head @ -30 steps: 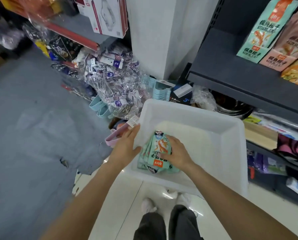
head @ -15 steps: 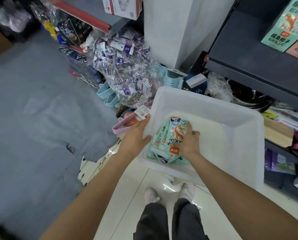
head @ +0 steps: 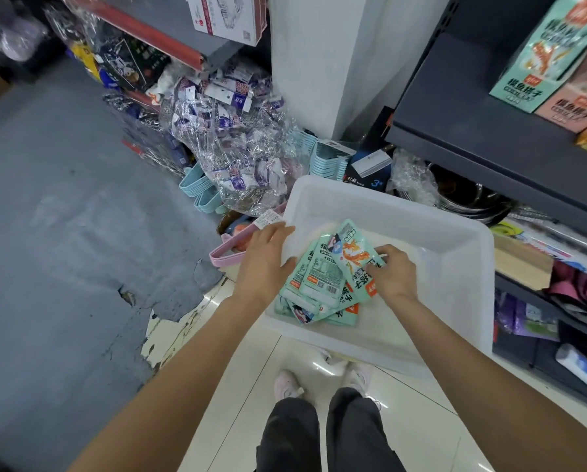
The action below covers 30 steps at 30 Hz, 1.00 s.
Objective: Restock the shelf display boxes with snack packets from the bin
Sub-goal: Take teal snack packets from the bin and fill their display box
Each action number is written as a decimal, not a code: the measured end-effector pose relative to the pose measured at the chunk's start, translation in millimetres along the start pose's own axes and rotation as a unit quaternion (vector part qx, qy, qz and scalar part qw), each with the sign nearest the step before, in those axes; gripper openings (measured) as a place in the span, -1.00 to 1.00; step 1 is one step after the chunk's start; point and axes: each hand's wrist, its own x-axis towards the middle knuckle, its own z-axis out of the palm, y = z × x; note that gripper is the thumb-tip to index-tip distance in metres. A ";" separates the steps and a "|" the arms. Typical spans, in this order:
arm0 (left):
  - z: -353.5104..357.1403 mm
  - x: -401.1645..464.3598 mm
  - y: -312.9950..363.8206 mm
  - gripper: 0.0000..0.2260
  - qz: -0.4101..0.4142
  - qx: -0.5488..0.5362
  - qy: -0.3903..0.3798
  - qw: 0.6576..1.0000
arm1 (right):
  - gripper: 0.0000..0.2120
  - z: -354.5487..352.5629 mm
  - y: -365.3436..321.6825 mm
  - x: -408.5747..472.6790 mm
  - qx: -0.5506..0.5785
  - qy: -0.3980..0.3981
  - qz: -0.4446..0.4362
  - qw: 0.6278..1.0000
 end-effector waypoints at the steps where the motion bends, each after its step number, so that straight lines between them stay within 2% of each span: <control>1: 3.9 1.3 5.5 -0.57 0.024 0.011 0.010 1.000 | -0.75 -6.6 1.3 0.0 0.009 0.008 -0.001 1.000; 3: 15.5 4.6 16.3 -0.62 0.056 0.015 -0.010 0.998 | -0.72 -18.3 6.0 1.0 0.024 0.025 0.004 0.999; 7: 47.9 13.9 25.8 -0.55 0.018 -0.004 -0.160 0.987 | -0.75 -34.9 21.7 5.7 0.038 0.065 0.027 0.997; 13: 80.0 41.5 28.8 -0.30 -0.089 0.022 -0.186 0.978 | -0.82 -50.0 38.8 18.0 0.029 0.115 0.019 0.993; 20: 95.5 58.6 37.1 -0.31 -0.159 -0.034 -0.139 0.977 | -0.79 -58.8 45.5 27.7 0.054 0.085 0.002 0.995; 22: 94.8 60.3 38.8 -0.45 -0.171 -0.071 -0.113 0.976 | -0.80 -61.4 46.6 28.6 0.076 0.072 0.007 0.994; 25: 80.3 58.2 46.7 -0.78 -0.143 -0.114 -0.070 0.981 | -0.90 -65.7 42.8 25.7 0.111 0.058 0.009 0.992; 27: 63.6 52.9 58.2 -0.92 -0.112 -0.136 -0.021 0.984 | -0.94 -69.6 33.8 21.8 0.118 0.054 -0.007 0.992; 30: 34.1 42.2 82.5 -0.87 -0.047 -0.184 0.028 0.981 | -0.98 -78.1 9.7 10.9 0.145 0.050 -0.045 0.987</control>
